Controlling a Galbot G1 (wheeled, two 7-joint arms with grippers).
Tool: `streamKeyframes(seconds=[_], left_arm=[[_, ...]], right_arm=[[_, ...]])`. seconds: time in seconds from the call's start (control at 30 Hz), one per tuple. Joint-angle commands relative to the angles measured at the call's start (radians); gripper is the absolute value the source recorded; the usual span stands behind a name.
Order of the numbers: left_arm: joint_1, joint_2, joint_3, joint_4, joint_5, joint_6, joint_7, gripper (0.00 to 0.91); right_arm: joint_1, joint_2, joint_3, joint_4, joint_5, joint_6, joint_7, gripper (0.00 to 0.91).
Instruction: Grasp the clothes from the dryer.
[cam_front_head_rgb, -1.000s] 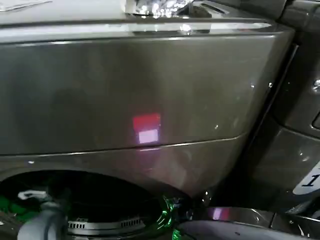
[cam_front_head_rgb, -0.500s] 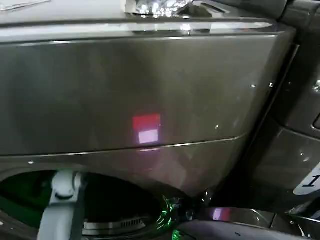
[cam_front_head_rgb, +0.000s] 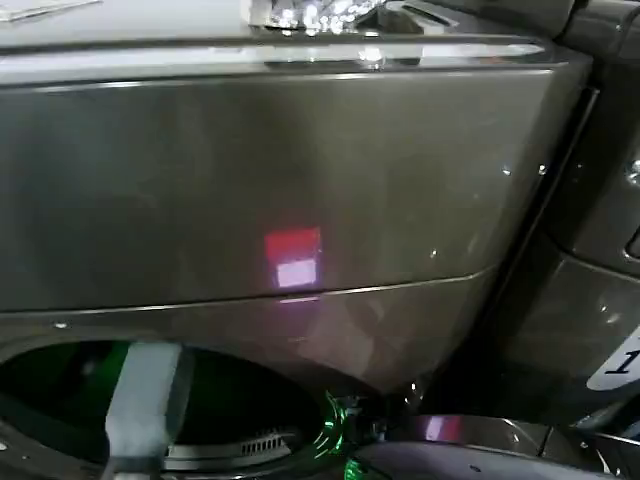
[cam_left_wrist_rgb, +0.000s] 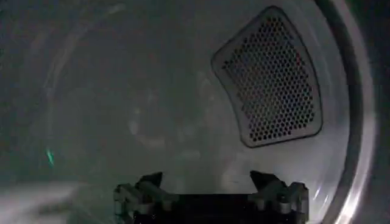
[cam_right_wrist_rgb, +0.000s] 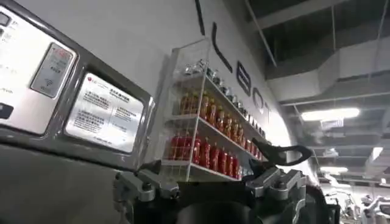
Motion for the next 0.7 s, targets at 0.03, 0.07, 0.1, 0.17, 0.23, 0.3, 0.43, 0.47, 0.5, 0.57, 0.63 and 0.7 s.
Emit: streamKeyframes(seconds=[0.03,0.07,0.1,0.17,0.23,0.3,0.43,0.47,0.5,0.57,0.63,0.7], left_arm=[[-0.183,0.081,0.169,0.256,0.111,0.004,0.284,0.907],[-0.213,0.082,0.192,0.297,0.138,0.003,0.31,0.907],[-0.234,0.079,0.216,0.34,0.155,-0.001,0.332,0.907],[-0.276,0.068,0.243,0.416,0.237,-0.015,0.388,0.907],[-0.309,0.054,0.262,0.488,0.336,-0.038,0.435,0.907],[-0.332,0.043,0.271,0.528,0.431,-0.073,0.471,0.907],[-0.371,0.027,0.31,0.611,0.655,-0.115,0.556,0.907],[-0.377,0.027,0.315,0.622,0.702,-0.123,0.564,0.907],[-0.382,0.024,0.318,0.636,0.743,-0.127,0.569,0.907],[-0.388,0.016,0.316,0.65,0.84,-0.131,0.573,0.907],[-0.395,0.013,0.312,0.659,0.961,-0.136,0.579,0.907],[-0.406,0.014,0.312,0.668,1.02,-0.143,0.592,0.907]], right_arm=[[-0.001,0.004,-0.001,0.003,0.0,0.002,-0.002,0.907],[0.0,0.005,-0.002,0.003,-0.001,0.002,-0.002,0.907],[-0.001,0.007,-0.002,0.005,-0.001,0.002,-0.003,0.907],[-0.002,0.01,-0.003,0.008,-0.001,0.002,-0.004,0.907],[-0.003,0.013,-0.003,0.007,-0.002,0.003,-0.005,0.907],[-0.004,0.017,-0.005,0.007,-0.007,0.004,-0.006,0.907],[-0.002,0.019,-0.014,0.009,-0.02,0.006,-0.009,0.907],[-0.001,0.019,-0.015,0.009,-0.021,0.007,-0.009,0.907],[0.0,0.019,-0.017,0.01,-0.022,0.007,-0.01,0.907],[0.001,0.02,-0.02,0.011,-0.023,0.007,-0.01,0.907],[0.001,0.02,-0.021,0.013,-0.024,0.007,-0.01,0.907],[0.0,0.021,-0.021,0.014,-0.024,0.007,-0.011,0.907]])
